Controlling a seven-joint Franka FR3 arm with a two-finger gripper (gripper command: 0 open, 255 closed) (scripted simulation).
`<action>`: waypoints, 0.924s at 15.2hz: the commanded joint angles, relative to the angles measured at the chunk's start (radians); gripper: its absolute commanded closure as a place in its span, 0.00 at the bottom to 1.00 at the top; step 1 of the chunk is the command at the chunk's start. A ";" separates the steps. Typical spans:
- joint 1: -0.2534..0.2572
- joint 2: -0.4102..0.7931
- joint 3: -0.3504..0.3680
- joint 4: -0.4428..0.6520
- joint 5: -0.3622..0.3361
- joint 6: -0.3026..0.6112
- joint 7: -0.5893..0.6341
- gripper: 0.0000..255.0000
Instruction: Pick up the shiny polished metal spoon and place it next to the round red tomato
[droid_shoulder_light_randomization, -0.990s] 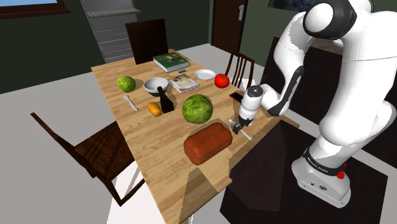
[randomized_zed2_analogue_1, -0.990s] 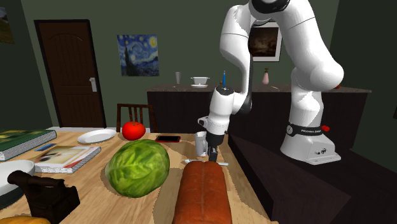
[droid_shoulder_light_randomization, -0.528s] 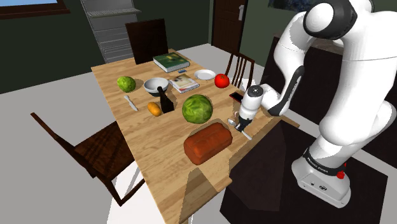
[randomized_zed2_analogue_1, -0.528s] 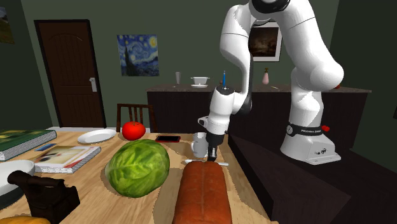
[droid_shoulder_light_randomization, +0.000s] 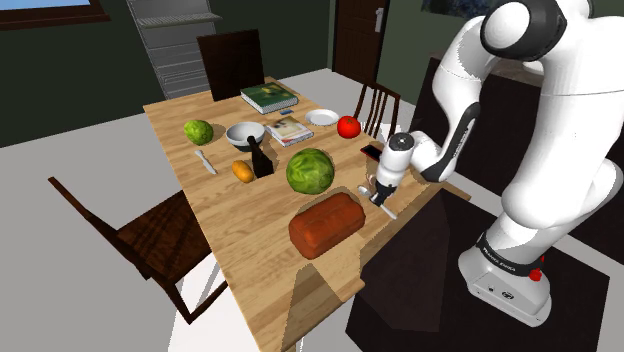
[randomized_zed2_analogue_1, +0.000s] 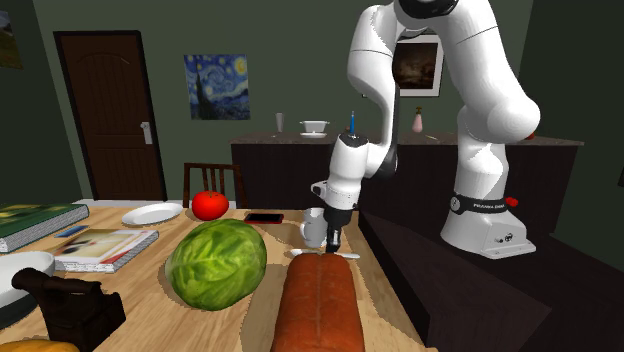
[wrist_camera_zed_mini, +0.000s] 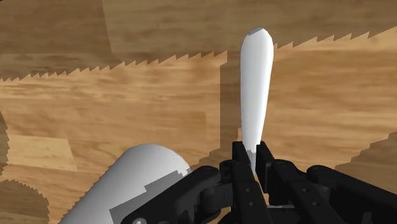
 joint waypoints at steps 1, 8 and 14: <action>-0.007 -0.035 0.007 -0.024 0.067 0.000 -0.066 1.00; -0.062 -0.180 0.079 -0.122 0.359 -0.017 -0.344 1.00; -0.119 -0.313 0.176 -0.197 0.666 -0.042 -0.611 1.00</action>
